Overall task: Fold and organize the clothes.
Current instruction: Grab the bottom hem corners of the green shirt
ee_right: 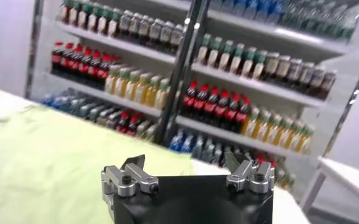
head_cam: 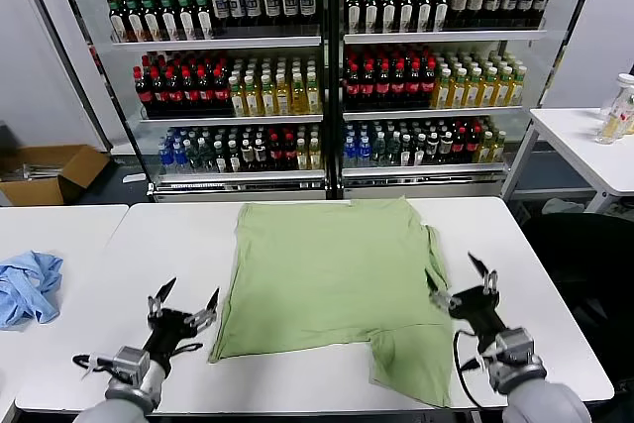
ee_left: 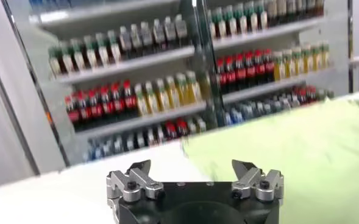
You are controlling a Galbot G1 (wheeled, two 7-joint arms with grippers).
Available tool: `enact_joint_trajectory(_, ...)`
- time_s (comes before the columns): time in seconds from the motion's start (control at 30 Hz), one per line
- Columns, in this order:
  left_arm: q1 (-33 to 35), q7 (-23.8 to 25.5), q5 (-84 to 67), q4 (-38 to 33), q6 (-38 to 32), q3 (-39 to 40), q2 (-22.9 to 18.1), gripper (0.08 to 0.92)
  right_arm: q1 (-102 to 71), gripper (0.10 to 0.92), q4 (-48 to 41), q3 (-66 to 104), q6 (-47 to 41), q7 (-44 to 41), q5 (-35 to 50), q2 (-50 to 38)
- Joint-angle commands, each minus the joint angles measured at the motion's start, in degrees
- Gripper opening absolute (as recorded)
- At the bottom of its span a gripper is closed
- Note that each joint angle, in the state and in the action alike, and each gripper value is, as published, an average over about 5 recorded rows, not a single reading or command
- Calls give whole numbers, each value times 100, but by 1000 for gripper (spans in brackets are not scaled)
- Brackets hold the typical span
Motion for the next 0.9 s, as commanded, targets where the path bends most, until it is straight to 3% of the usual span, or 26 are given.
enact_joint_trajectory(0.03,676,-333,-536,-371,828,124,31,823,-888,823,346,72,-67,84,278,-140)
enact_joint_trajectory(0.8,262,-586,-720,34,998,319,-201,822,-1052,823,-279,-307,202,251,187,52)
enact_joint_trajectory(0.9,239,-625,-711,41,1070,331,-213,782,-1030,823,-329,-382,218,319,189,90)
